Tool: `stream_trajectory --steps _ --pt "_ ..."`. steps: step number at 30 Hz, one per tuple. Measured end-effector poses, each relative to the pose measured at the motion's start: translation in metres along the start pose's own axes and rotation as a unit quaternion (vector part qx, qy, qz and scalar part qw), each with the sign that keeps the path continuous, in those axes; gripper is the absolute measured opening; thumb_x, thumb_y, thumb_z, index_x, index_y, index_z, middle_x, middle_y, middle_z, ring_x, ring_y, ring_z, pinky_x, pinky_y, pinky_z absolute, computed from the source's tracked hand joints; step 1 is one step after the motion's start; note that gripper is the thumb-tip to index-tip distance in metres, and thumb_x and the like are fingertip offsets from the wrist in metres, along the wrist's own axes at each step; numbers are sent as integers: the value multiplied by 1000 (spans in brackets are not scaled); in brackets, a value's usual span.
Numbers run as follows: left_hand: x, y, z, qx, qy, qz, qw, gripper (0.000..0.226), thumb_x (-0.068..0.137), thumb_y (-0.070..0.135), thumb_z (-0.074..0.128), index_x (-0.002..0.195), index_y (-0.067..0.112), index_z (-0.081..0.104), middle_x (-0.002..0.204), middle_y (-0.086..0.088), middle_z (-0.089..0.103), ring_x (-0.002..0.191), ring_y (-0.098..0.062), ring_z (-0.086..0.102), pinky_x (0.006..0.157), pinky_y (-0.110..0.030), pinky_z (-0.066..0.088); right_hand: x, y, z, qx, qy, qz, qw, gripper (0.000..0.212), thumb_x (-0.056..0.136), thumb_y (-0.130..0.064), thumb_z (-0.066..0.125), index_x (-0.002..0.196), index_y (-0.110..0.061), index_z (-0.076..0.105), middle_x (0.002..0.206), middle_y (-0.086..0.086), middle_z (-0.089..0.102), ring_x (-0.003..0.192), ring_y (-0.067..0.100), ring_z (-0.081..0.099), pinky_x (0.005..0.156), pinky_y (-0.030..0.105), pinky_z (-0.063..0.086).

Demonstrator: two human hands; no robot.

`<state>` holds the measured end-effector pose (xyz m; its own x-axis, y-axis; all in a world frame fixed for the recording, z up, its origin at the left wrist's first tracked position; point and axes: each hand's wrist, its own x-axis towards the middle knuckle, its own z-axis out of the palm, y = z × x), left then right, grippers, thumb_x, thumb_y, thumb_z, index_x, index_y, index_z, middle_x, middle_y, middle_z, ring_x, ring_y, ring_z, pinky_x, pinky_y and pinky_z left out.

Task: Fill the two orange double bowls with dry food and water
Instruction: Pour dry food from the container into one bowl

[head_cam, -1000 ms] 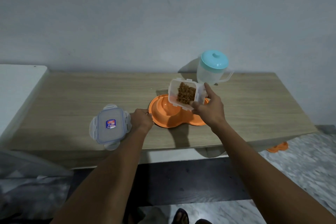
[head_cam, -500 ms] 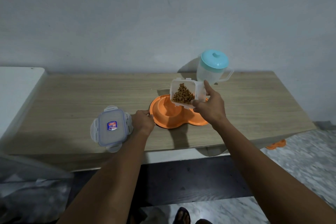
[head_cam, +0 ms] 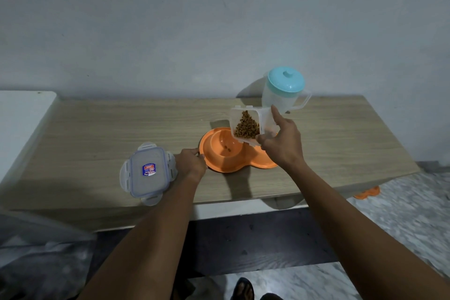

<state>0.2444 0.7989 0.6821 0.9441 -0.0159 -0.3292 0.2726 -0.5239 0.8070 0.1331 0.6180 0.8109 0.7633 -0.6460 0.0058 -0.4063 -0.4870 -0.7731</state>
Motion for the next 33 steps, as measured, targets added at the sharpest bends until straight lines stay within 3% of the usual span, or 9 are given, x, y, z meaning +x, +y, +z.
stream_trajectory --steps 11,17,22,27,33 --pt "2 -4 2 5 -2 -3 1000 26 88 19 64 112 19 75 85 -13 78 81 -28 75 85 -41 59 -3 -4 -2 -12 1 -20 1000 93 75 -22 79 156 -34 34 131 5 50 120 28 57 92 52 58" --pt "3 -4 1 9 -9 -4 1000 26 88 19 63 110 20 76 85 -10 78 80 -27 75 84 -40 60 -7 -6 -4 -31 0 -40 999 89 81 -18 79 157 -30 34 138 8 51 133 24 47 112 38 41" --pt "0 0 -1 -4 -11 -6 1000 23 89 17 63 108 17 76 79 -13 77 78 -28 75 84 -40 60 -9 -8 -3 -29 4 -41 999 89 80 -17 79 156 -31 35 137 7 51 133 23 47 112 36 41" --pt "-3 2 -4 -10 -13 -10 1000 25 92 16 62 113 17 74 81 -15 77 77 -27 75 85 -36 59 -11 -7 -2 -33 0 -47 998 89 80 -16 78 156 -32 35 133 5 51 131 21 48 104 24 35" --pt "-3 3 -4 8 -12 -8 1000 26 91 18 63 115 18 73 86 -13 78 82 -29 75 85 -39 59 -15 -8 1 -45 2 -57 997 88 81 -18 78 156 -32 36 132 4 52 127 17 49 101 20 34"
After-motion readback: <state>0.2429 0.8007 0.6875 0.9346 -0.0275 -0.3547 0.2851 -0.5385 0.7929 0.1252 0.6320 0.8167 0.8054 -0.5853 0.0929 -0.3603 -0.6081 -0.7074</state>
